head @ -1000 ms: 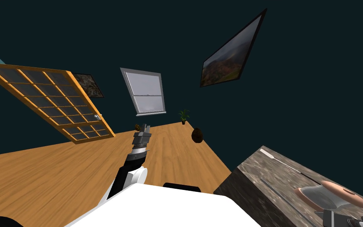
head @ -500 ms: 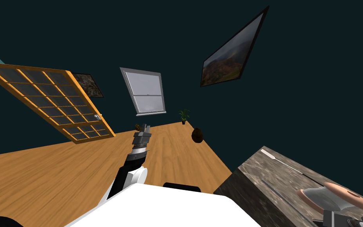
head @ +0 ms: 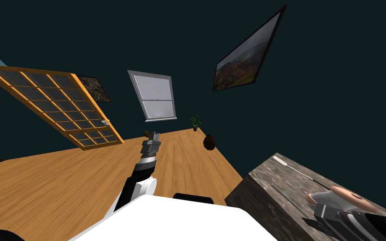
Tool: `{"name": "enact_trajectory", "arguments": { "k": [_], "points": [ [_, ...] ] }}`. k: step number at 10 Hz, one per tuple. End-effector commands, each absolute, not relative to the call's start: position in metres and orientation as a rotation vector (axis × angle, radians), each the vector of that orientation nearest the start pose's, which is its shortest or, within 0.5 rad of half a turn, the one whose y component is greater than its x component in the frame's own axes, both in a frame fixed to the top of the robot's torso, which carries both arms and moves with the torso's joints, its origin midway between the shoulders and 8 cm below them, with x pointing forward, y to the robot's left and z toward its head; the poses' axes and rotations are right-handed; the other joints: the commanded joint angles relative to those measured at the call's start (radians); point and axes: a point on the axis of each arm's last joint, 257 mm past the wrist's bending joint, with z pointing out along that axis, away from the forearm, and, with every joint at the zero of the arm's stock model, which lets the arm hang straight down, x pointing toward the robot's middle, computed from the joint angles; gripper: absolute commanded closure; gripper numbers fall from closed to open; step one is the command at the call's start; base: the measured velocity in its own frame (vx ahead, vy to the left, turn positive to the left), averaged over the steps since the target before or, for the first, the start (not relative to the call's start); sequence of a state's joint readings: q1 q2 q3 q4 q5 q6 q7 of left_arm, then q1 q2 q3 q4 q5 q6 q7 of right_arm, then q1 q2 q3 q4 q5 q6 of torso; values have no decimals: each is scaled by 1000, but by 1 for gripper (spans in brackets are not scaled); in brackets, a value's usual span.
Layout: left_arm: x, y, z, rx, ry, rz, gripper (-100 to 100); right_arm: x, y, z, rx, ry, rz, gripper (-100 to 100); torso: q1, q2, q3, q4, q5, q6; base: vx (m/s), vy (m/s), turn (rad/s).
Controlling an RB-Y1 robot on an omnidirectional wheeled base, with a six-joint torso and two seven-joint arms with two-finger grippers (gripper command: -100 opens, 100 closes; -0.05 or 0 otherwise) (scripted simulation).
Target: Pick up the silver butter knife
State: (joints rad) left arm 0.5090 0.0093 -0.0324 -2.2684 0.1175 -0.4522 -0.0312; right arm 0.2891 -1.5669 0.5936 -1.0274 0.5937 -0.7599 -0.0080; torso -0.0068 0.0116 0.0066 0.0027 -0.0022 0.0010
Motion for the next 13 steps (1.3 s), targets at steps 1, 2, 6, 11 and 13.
{"name": "enact_trajectory", "arguments": {
  "k": [1,2,6,11,13],
  "points": [
    [353,284,6,-774,604,-1362,0,199,-644,-333,-569,2724,27,-100,0,0,0,0,0,0,-101,-56,9],
    [353,284,6,-774,604,-1362,0,210,-638,-331,-562,2695,39,-100,1,-1,0,0,0,0,-77,-32,0],
    [353,284,6,-774,604,-1362,0,253,-617,-322,-537,2581,85,-100,2,-2,-1,0,0,0,-83,-36,7],
    [353,284,6,-774,604,-1361,0,238,-620,-338,-521,2602,75,-100,5,-12,-7,-3,1,0,17,0,39],
    [353,284,6,-774,604,-1361,0,238,-620,-339,-522,2602,74,100,5,-9,-5,-2,1,0,0,0,0]
  ]
}}
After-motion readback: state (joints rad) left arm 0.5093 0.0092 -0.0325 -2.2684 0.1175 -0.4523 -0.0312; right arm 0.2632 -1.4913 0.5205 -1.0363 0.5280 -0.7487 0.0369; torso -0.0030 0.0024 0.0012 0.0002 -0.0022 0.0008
